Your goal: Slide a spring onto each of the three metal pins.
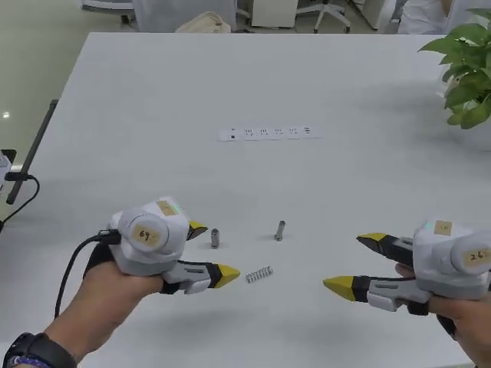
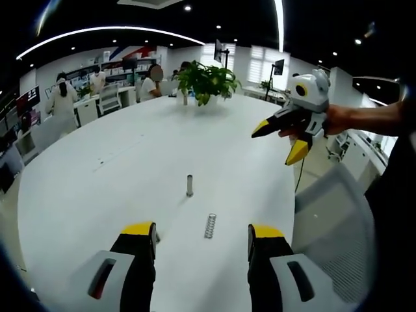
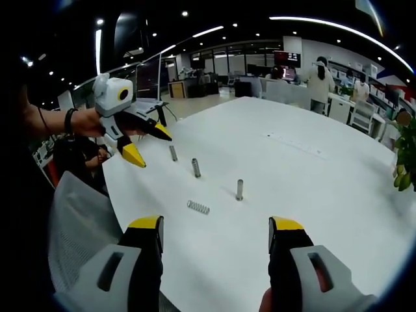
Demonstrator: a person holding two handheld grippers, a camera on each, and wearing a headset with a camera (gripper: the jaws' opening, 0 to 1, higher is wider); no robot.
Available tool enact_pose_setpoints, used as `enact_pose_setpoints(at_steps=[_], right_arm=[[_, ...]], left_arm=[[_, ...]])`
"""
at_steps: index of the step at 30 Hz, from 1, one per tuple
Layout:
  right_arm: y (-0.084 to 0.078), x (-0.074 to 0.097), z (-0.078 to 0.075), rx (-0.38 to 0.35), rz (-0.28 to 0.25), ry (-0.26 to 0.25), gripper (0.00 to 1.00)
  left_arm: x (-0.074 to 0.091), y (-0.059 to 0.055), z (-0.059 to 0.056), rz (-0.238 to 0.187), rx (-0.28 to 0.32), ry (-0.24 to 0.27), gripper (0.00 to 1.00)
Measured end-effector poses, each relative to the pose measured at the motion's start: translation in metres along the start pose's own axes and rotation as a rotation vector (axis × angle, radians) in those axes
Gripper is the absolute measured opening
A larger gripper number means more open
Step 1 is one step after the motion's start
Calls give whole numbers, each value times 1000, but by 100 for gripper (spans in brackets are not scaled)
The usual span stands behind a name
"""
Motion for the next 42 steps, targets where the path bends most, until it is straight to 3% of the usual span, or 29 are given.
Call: enact_pose_setpoints(at_steps=[12,17,24,30,36,42], right_arm=[[1,5,1,12,4,-3,64],[1,8,3,16,8,-2,64],[-2,16,1,21,15,-10,63],[-8,17,1,16,24,-12,63],[-11,17,1,10,29,-9,63],[-10,16,1,7,25,-8,63]], left_arm=[[-41,-6,-6,57,-44,-73,51],[-64,-26,-8,114,-48,-95,51],[-85,-43,-12,141,-4,-114,49],[-97,-54,-15,163,11,-120,46],[-105,-58,-14,174,11,-119,42],[-109,-60,-12,189,-22,-92,30]])
Point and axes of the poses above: the centre of the closed fingertips' face, and the gripper's own axes: x roughly backward along the fingers, z roughly to its left, y roughly out of its top, the point moved 7 cm from there along x, roughly backward along the fingers, and after that the axes turned 6 degrees about -x, right-handed, at the moved point
